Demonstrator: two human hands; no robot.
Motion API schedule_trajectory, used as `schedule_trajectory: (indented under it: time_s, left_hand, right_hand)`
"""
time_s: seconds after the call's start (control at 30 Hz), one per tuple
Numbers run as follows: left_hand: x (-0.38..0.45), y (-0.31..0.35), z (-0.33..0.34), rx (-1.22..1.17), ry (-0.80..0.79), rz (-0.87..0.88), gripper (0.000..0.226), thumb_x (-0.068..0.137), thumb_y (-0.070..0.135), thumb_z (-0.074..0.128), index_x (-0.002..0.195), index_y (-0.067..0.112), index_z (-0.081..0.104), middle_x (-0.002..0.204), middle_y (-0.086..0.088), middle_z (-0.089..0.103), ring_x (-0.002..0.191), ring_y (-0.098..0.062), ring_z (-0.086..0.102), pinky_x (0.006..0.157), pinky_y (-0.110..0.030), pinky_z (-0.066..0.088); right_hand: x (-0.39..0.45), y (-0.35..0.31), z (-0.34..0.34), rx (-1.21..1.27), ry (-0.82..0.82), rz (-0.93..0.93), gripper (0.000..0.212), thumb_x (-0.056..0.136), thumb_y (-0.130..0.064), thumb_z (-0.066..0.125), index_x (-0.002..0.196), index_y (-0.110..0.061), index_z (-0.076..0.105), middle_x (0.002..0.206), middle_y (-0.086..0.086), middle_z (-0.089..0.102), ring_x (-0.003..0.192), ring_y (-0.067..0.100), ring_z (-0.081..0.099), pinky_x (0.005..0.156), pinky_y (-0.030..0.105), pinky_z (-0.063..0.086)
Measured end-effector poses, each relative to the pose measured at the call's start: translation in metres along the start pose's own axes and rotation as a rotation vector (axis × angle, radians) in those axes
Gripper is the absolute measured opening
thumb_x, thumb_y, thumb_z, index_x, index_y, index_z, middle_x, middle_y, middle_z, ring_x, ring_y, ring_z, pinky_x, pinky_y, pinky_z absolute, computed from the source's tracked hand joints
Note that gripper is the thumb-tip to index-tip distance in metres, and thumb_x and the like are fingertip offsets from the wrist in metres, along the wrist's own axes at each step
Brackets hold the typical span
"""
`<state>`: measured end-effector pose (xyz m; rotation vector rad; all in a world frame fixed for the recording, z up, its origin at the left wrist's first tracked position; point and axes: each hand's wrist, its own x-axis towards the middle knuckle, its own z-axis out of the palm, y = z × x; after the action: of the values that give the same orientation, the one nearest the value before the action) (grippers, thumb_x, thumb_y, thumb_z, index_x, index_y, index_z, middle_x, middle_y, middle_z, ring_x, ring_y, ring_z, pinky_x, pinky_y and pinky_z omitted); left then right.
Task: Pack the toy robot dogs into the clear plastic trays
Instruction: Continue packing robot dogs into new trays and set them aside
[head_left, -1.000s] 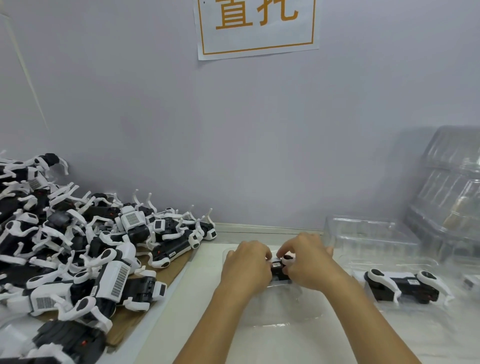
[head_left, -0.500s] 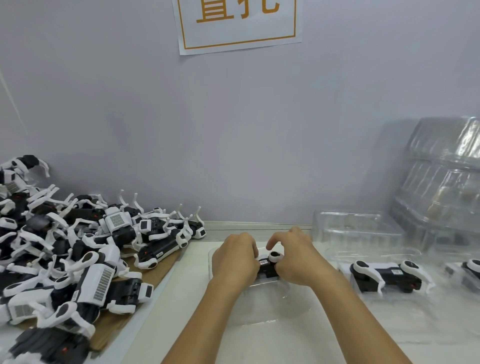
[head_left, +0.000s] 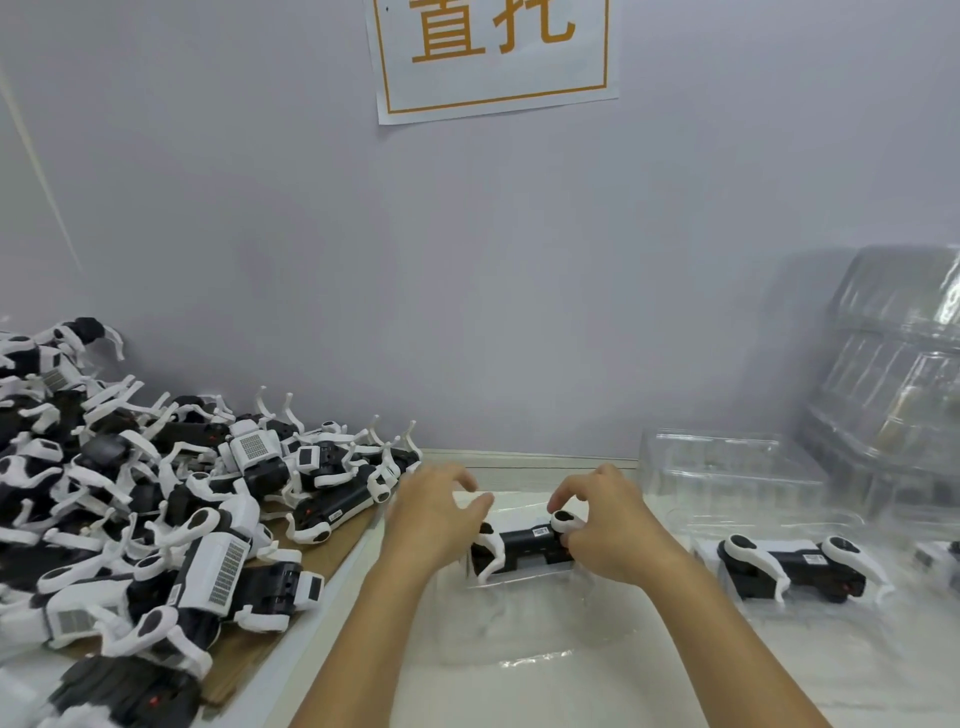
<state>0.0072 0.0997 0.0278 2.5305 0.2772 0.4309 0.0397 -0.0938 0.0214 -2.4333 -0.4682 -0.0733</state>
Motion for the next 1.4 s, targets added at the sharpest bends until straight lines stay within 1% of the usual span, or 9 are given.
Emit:
schedule_trajectory:
  time_s: [0.2, 0.33, 0.5, 0.7, 0.83, 0.93, 1.13, 1.3, 1.4]
  left_hand:
    - [-0.002, -0.025, 0.005, -0.454, -0.247, -0.322, 0.04, 0.086, 0.052, 0.069, 0.114, 0.024, 0.062, 0.118, 0.0, 0.056, 0.104, -0.016, 0.053, 0.077, -0.029, 0.042]
    - [-0.001, -0.024, 0.01, -0.493, -0.197, -0.267, 0.031, 0.088, 0.046, 0.071, 0.107, 0.023, 0.064, 0.102, 0.0, 0.065, 0.09, -0.008, 0.058, 0.066, -0.022, 0.041]
    - [-0.006, -0.022, 0.013, -0.5, -0.159, -0.18, 0.03, 0.1, 0.047, 0.05, 0.108, 0.023, 0.065, 0.108, -0.001, 0.065, 0.104, -0.016, 0.061, 0.089, -0.031, 0.047]
    - [-0.003, -0.022, 0.012, -0.582, -0.118, -0.128, 0.011, 0.099, 0.031, 0.056, 0.104, 0.027, 0.065, 0.112, 0.007, 0.066, 0.106, -0.008, 0.059, 0.094, -0.029, 0.045]
    - [-0.003, -0.024, 0.011, -0.537, -0.038, -0.011, 0.024, 0.091, 0.009, 0.065, 0.109, 0.024, 0.066, 0.111, 0.011, 0.067, 0.105, -0.001, 0.06, 0.085, -0.018, 0.045]
    - [-0.002, -0.023, 0.008, -0.518, 0.012, 0.043, 0.024, 0.091, 0.005, 0.064, 0.108, 0.022, 0.067, 0.11, 0.009, 0.068, 0.111, -0.003, 0.06, 0.091, -0.021, 0.046]
    - [-0.007, -0.016, -0.002, -0.319, -0.094, 0.116, 0.013, 0.094, 0.041, 0.061, 0.105, 0.045, 0.055, 0.112, 0.01, 0.058, 0.105, 0.001, 0.052, 0.079, -0.016, 0.039]
    - [-0.021, 0.001, -0.015, -0.074, -0.442, 0.208, 0.066, 0.058, 0.079, 0.068, 0.119, 0.063, 0.05, 0.145, 0.029, 0.035, 0.141, -0.001, 0.023, 0.118, -0.038, 0.022]
    - [-0.024, 0.007, -0.018, 0.103, -0.538, 0.193, 0.079, 0.056, 0.075, 0.078, 0.126, 0.067, 0.042, 0.16, 0.022, 0.012, 0.148, -0.007, 0.001, 0.119, -0.044, 0.007]
  right_hand:
    - [0.0, 0.001, 0.0, 0.013, -0.013, 0.001, 0.032, 0.086, -0.006, 0.059, 0.099, -0.035, 0.06, 0.115, -0.004, 0.039, 0.116, 0.019, 0.038, 0.064, 0.013, 0.033]
    - [0.001, 0.002, 0.001, 0.023, -0.004, 0.004, 0.03, 0.087, -0.007, 0.059, 0.098, -0.034, 0.06, 0.115, -0.004, 0.039, 0.116, 0.019, 0.038, 0.063, 0.013, 0.033]
    - [-0.001, 0.006, 0.003, 0.132, 0.026, -0.016, 0.027, 0.09, -0.013, 0.058, 0.096, -0.039, 0.056, 0.115, -0.006, 0.037, 0.116, 0.018, 0.04, 0.06, 0.01, 0.037]
    - [-0.001, 0.011, 0.002, 0.225, 0.01, 0.003, 0.05, 0.091, -0.024, 0.059, 0.134, -0.042, 0.04, 0.131, -0.005, 0.037, 0.082, -0.003, 0.052, 0.054, 0.005, 0.042]
    - [-0.002, 0.011, 0.001, 0.345, 0.073, 0.025, 0.051, 0.091, -0.025, 0.066, 0.134, -0.041, 0.044, 0.132, -0.001, 0.045, 0.117, 0.015, 0.052, 0.079, 0.019, 0.041]
    - [-0.002, 0.011, 0.0, 0.383, 0.121, -0.002, 0.048, 0.088, -0.024, 0.07, 0.128, -0.041, 0.05, 0.128, -0.006, 0.048, 0.106, 0.009, 0.054, 0.063, 0.009, 0.044]
    - [-0.002, 0.01, 0.002, 0.381, 0.116, -0.006, 0.044, 0.087, -0.02, 0.072, 0.121, -0.041, 0.054, 0.126, -0.006, 0.05, 0.116, 0.012, 0.048, 0.091, 0.026, 0.041]
    - [0.0, 0.01, 0.005, 0.329, 0.099, -0.006, 0.038, 0.088, -0.018, 0.071, 0.119, -0.036, 0.057, 0.119, -0.008, 0.048, 0.111, 0.012, 0.048, 0.092, 0.022, 0.035]
    - [0.001, 0.011, 0.007, 0.318, 0.078, 0.005, 0.037, 0.089, -0.02, 0.07, 0.12, -0.035, 0.057, 0.12, -0.007, 0.046, 0.11, 0.01, 0.046, 0.094, 0.022, 0.035]
